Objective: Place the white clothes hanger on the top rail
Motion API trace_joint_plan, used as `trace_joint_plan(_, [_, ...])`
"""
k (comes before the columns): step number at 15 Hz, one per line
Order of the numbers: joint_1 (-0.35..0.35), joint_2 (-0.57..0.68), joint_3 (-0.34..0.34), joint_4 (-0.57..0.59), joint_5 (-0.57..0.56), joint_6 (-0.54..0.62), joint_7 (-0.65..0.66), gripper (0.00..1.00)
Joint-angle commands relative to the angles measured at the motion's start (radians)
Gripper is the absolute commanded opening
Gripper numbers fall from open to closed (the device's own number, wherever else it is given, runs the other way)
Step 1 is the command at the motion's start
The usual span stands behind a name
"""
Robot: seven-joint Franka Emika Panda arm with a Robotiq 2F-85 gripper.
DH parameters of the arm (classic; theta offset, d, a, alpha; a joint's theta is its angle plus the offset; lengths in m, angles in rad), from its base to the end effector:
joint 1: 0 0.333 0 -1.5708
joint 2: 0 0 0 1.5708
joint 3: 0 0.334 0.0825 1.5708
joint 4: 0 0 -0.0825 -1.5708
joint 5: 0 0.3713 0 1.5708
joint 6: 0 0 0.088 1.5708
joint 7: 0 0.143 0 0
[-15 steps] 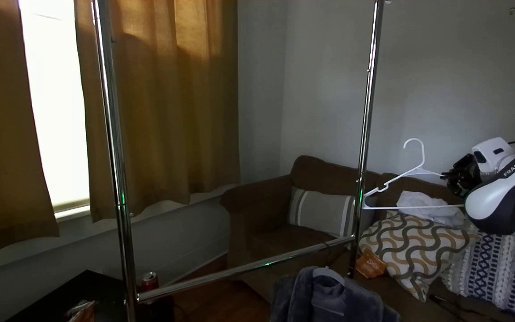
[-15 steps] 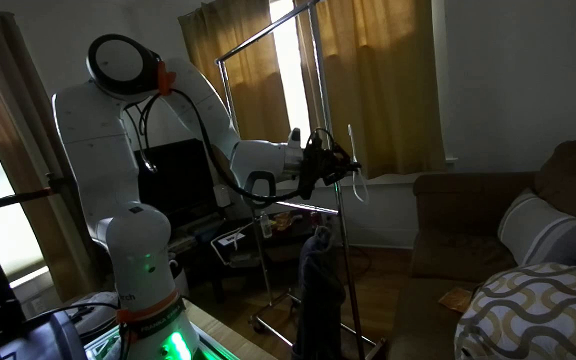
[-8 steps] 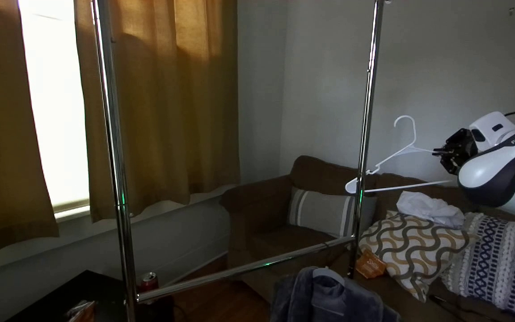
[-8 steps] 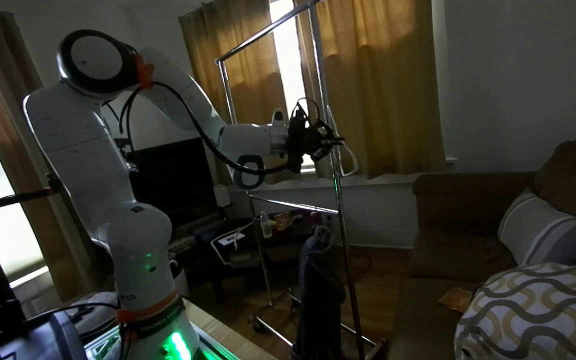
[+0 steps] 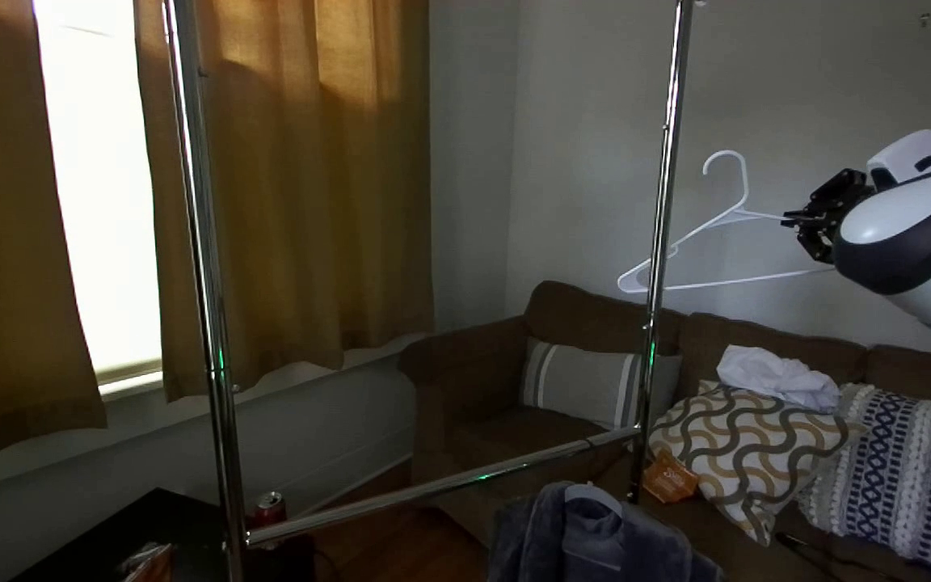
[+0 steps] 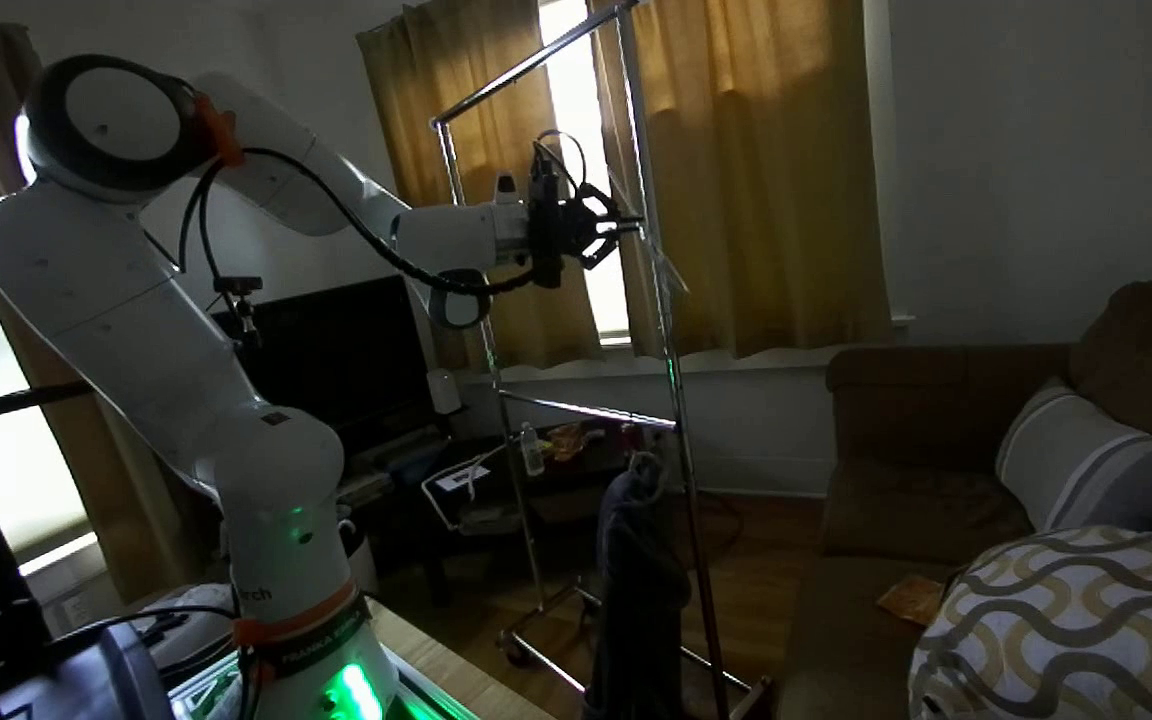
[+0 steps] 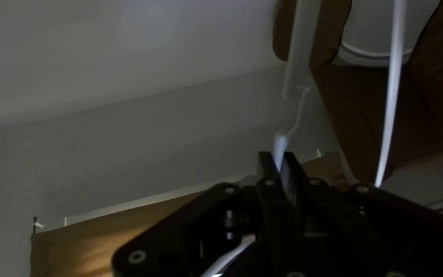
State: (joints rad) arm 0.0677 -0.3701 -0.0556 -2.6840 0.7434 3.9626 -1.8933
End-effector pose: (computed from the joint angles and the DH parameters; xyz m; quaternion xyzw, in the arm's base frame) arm 0.3936 -0.1095 0.5482 0.6677 0.3025 0.4079 0.5443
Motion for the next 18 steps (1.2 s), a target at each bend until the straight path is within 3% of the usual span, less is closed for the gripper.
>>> trace_joint_plan(1, [0.002, -0.044, 0.093, 0.083, 0.144, -0.044, -0.107, 0.02])
trace_joint_plan(5, [0.005, -0.026, 0.162, 0.214, 0.254, -0.078, -0.163, 0.02])
trace_joint_plan(7, [0.005, -0.033, 0.184, 0.255, 0.278, -0.149, -0.200, 0.02])
trace_joint_plan(9, [-0.046, -0.017, 0.222, 0.288, 0.400, -0.212, -0.358, 0.02])
trace_joint_plan(12, [-0.088, 0.005, 0.246, 0.318, 0.575, -0.204, -0.551, 0.02])
trace_joint_plan(18, [-0.074, -0.017, 0.247, 0.350, 0.831, -0.147, -0.812, 0.02])
